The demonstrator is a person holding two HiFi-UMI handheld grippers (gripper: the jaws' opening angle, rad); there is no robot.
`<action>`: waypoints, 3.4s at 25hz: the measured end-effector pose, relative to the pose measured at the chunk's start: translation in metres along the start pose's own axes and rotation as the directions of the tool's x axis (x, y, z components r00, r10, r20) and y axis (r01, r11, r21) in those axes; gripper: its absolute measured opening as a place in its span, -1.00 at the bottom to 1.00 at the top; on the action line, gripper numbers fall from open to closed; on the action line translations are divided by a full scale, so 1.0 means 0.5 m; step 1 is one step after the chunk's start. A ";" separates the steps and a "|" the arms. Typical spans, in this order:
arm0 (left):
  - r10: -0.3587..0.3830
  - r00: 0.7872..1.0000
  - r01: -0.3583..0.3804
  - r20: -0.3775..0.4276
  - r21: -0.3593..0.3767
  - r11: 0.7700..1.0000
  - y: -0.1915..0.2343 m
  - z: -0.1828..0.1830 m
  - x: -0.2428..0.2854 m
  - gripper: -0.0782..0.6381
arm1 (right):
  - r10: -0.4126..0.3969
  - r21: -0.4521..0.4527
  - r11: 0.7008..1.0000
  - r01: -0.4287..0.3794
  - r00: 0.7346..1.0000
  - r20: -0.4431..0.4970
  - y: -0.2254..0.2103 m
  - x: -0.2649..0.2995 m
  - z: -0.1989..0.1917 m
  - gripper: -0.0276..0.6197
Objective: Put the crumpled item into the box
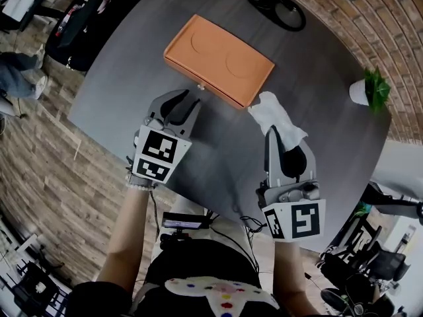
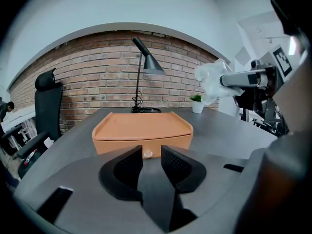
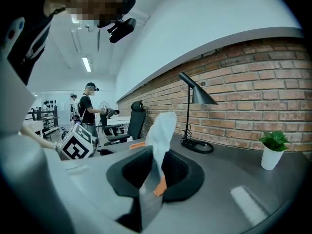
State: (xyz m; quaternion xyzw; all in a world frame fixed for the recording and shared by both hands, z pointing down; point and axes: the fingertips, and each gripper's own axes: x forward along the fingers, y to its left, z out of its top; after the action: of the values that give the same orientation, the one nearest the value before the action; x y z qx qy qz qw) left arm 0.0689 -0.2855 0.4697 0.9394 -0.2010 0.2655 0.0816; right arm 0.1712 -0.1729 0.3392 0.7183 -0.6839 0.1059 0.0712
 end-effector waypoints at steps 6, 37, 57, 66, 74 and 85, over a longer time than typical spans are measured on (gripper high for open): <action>-0.021 0.999 0.020 -0.033 -0.018 1.000 0.011 -0.021 0.042 -0.47 | -0.019 0.006 1.000 0.019 1.000 -0.010 -0.007 0.012 -0.012 -0.76; -0.034 0.986 0.031 -0.162 -0.019 0.999 0.022 -0.065 0.124 -0.55 | -0.077 0.024 0.997 0.078 0.997 -0.026 -0.027 0.015 -0.038 -0.76; -0.016 0.985 0.009 -0.170 -0.038 0.999 -0.004 -0.112 0.050 -0.56 | -0.007 0.018 1.000 0.007 1.000 -0.020 0.009 -0.013 -0.044 -0.76; -0.004 0.983 -0.005 -0.185 -0.053 0.999 -0.015 -0.143 0.005 -0.56 | 0.020 0.016 1.000 -0.020 1.000 -0.021 0.032 -0.030 -0.045 -0.76; 0.008 0.981 -0.021 -0.196 -0.065 0.998 -0.022 -0.170 -0.031 -0.56 | 0.051 0.009 0.999 -0.051 0.999 -0.019 0.057 -0.039 -0.043 -0.76; 0.026 0.979 -0.045 -0.203 -0.088 0.995 -0.029 -0.199 -0.071 -0.56 | 0.083 -0.003 0.997 -0.083 0.996 -0.025 0.078 -0.050 -0.045 -0.76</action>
State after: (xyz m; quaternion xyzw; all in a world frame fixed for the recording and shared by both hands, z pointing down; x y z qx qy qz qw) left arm 0.0011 -0.2344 0.5345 0.8991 -0.2205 0.3513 0.1401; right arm 0.1299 -0.1452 0.3530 0.6879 -0.7124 0.1163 0.0764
